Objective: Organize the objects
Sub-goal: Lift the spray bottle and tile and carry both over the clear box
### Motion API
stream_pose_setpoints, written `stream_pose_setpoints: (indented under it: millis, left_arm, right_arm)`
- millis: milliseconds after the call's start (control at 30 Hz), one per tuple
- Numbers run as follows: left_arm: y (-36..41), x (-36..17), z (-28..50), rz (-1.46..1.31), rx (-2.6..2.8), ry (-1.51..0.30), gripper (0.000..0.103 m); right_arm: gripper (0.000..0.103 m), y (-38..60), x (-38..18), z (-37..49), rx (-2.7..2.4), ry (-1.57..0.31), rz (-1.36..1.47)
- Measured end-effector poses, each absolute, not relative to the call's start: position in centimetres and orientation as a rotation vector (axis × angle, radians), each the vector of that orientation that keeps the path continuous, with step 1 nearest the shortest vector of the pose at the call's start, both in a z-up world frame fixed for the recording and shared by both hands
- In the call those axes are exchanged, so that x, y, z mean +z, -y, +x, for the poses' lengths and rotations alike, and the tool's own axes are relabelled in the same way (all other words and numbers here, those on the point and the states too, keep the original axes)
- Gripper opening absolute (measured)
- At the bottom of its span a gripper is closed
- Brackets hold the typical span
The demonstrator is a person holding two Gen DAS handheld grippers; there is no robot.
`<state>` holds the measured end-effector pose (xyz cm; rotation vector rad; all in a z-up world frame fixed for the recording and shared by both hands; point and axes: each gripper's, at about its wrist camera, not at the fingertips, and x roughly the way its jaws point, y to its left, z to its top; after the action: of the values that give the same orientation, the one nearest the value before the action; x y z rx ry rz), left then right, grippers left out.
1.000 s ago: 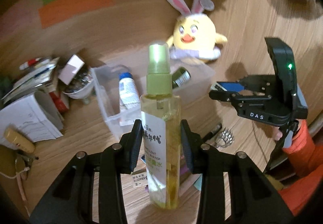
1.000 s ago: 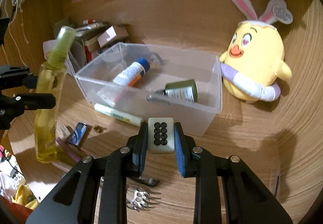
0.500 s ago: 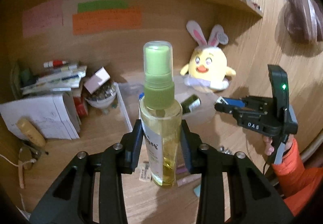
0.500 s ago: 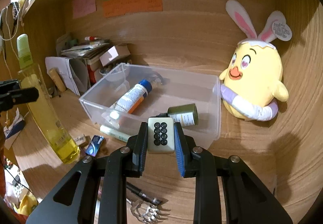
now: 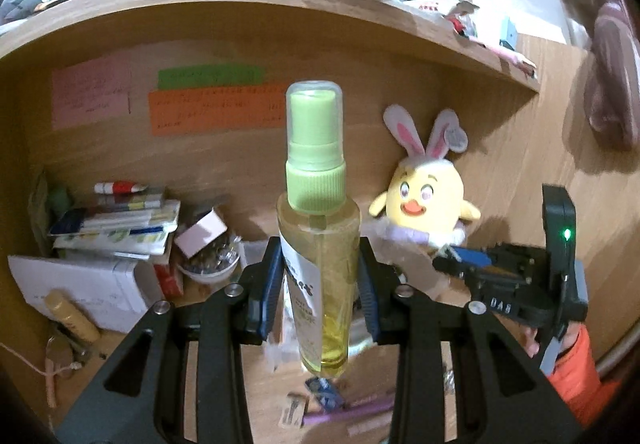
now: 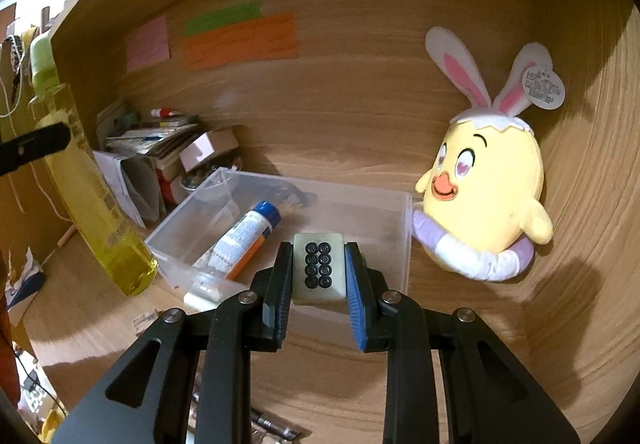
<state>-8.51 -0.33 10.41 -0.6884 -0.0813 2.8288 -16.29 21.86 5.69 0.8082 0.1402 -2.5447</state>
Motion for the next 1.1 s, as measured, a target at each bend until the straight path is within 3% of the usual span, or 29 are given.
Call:
stream_pose_setpoints:
  millis: [567, 1100]
  left_arm:
    - [-5.5, 8.2, -15.3, -0.709, 2.834, 0.010, 0.035]
    - [-1.8, 3.5, -19.7, -0.923, 2.685, 0.338, 0.035]
  right_arm:
    - [0.022, -22.9, 4.2, -18.8, -2.559, -0.110, 0.866]
    - [0.022, -22.0, 2.1, -20.8, -2.527, -0.141, 0.955]
